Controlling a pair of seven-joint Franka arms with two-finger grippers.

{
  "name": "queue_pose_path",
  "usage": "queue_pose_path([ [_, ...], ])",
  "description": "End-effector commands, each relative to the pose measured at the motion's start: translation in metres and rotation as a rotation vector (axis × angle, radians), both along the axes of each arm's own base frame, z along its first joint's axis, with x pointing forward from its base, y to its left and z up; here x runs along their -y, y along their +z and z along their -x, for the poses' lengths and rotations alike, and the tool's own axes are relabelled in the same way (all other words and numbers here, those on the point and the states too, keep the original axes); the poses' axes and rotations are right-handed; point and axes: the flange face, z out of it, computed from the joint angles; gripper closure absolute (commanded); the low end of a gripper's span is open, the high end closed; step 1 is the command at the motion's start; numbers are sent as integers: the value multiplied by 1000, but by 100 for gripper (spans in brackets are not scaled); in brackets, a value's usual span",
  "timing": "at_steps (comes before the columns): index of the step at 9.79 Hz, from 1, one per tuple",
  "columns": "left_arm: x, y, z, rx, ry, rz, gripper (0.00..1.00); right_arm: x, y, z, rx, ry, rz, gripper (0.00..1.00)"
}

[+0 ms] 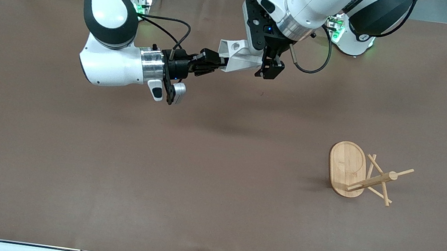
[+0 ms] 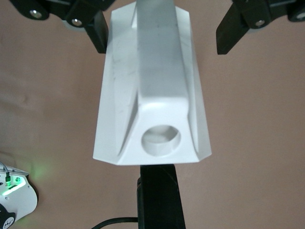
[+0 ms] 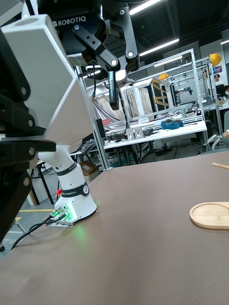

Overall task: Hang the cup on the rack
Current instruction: 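Close the left gripper on the cup held by the right gripper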

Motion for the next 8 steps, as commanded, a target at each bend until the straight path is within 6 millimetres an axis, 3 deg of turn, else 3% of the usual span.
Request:
queue_pose_path([
  [1,-2,-14,8,-6,-26,-31,5,1,14,-3,-36,-34,-57,99],
  [3,-1,-12,8,4,-42,-26,22,0,18,-5,-40,-40,-63,99],
  [7,-3,-6,4,27,-61,-12,95,0,21,-6,-37,-41,-67,99],
  [8,-4,-6,2,35,-62,-13,97,0,21,-6,-45,-43,-64,99],
])
